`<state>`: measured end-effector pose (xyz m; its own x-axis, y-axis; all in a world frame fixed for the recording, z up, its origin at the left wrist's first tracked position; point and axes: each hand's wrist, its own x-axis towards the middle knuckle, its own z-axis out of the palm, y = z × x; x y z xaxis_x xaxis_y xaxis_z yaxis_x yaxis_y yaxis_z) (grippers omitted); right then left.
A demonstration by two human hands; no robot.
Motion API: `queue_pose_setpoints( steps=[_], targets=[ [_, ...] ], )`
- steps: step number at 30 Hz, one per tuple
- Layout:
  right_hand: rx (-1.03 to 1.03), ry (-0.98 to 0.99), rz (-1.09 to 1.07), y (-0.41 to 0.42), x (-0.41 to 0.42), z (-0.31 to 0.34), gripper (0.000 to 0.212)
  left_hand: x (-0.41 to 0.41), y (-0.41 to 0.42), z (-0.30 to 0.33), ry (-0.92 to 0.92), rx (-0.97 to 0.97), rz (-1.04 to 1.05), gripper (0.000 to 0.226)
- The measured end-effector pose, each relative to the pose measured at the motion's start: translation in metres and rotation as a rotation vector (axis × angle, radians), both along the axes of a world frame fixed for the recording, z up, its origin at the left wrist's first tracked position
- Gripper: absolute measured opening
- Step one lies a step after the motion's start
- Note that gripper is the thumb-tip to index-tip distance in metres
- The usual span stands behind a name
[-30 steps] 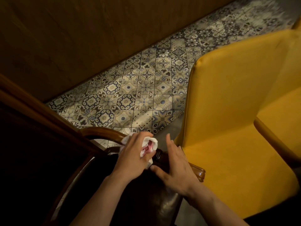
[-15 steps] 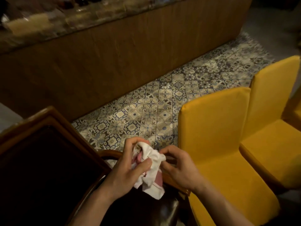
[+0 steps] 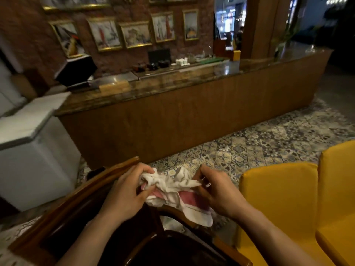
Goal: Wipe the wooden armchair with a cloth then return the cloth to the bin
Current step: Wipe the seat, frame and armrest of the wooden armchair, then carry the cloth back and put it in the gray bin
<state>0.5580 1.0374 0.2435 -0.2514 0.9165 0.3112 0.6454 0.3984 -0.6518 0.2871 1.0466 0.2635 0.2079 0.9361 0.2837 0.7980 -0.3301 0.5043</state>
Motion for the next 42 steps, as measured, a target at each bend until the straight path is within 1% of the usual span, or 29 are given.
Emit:
queue_pose_setpoints(
  steps=[3, 7, 11, 16, 20, 25, 31, 36, 39, 42],
  targets=[
    [0.096, -0.09, 0.021, -0.007, -0.032, 0.029, 0.017, -0.031, -0.018, 0.02, 0.023, 0.073, 0.084, 0.034],
    [0.158, -0.117, 0.012, -0.024, -0.078, 0.071, 0.019, -0.073, -0.048, 0.053, 0.021, 0.155, 0.21, 0.032],
    [0.21, -0.19, 0.005, -0.047, -0.118, 0.115, 0.027, -0.11, -0.089, 0.089, 0.021, 0.209, 0.24, 0.03],
    [0.298, -0.203, 0.001, -0.075, -0.16, 0.166, 0.032, -0.147, -0.137, 0.141, 0.001, 0.304, 0.307, 0.032],
    [0.364, -0.19, 0.062, -0.096, -0.196, 0.191, 0.03, -0.178, -0.176, 0.165, -0.006, 0.357, 0.371, 0.033],
    [0.409, -0.162, 0.194, -0.114, -0.244, 0.212, 0.027, -0.213, -0.226, 0.184, 0.022, 0.408, 0.495, 0.035],
    [0.433, -0.121, 0.387, -0.128, -0.308, 0.237, 0.022, -0.246, -0.286, 0.206, 0.112, 0.457, 0.741, 0.035],
    [0.454, -0.077, 0.538, -0.141, -0.361, 0.246, 0.018, -0.265, -0.338, 0.219, 0.181, 0.442, 0.907, 0.033],
    [0.445, -0.015, 0.691, -0.16, -0.4, 0.247, 0.015, -0.274, -0.381, 0.223, 0.209, 0.425, 1.06, 0.033],
    [0.399, 0.027, 0.83, -0.191, -0.437, 0.243, 0.014, -0.276, -0.431, 0.224, 0.254, 0.366, 1.182, 0.033]
  ],
)
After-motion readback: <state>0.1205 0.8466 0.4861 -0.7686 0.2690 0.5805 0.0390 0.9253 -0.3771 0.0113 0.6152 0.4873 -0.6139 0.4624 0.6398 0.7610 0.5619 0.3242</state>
